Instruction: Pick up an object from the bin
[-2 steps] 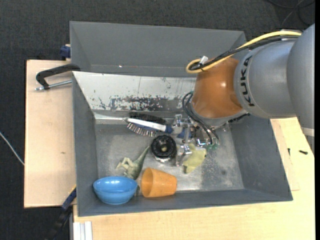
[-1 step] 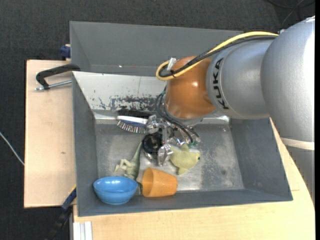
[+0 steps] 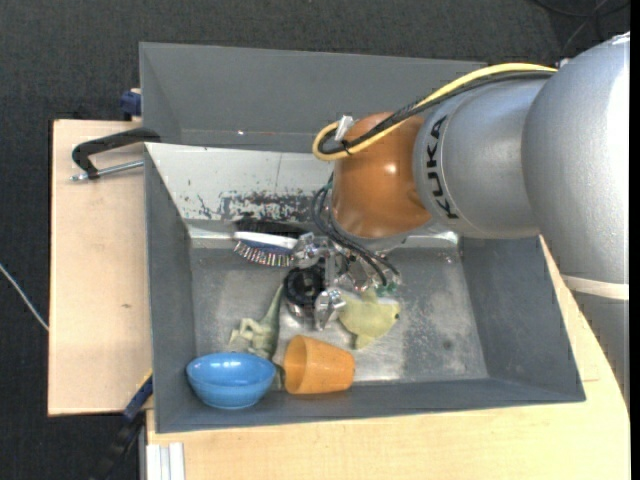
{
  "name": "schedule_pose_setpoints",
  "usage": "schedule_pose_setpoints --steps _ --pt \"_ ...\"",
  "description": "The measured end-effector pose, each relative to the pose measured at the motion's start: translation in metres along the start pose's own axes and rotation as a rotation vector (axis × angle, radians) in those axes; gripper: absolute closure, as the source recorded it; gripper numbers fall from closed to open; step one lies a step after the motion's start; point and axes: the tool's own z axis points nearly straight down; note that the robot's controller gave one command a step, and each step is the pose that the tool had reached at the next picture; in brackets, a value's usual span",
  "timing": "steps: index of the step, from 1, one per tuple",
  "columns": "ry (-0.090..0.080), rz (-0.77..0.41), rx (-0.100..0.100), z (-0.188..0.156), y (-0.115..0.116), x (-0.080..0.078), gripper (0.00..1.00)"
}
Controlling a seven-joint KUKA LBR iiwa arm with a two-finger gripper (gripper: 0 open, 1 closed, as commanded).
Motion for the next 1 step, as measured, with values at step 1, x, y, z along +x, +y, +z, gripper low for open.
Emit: schedule_pose_setpoints --steps 1 --pt "-0.005 -0.181 0.000 -0.1248 -0.0203 0.0159 1.00"
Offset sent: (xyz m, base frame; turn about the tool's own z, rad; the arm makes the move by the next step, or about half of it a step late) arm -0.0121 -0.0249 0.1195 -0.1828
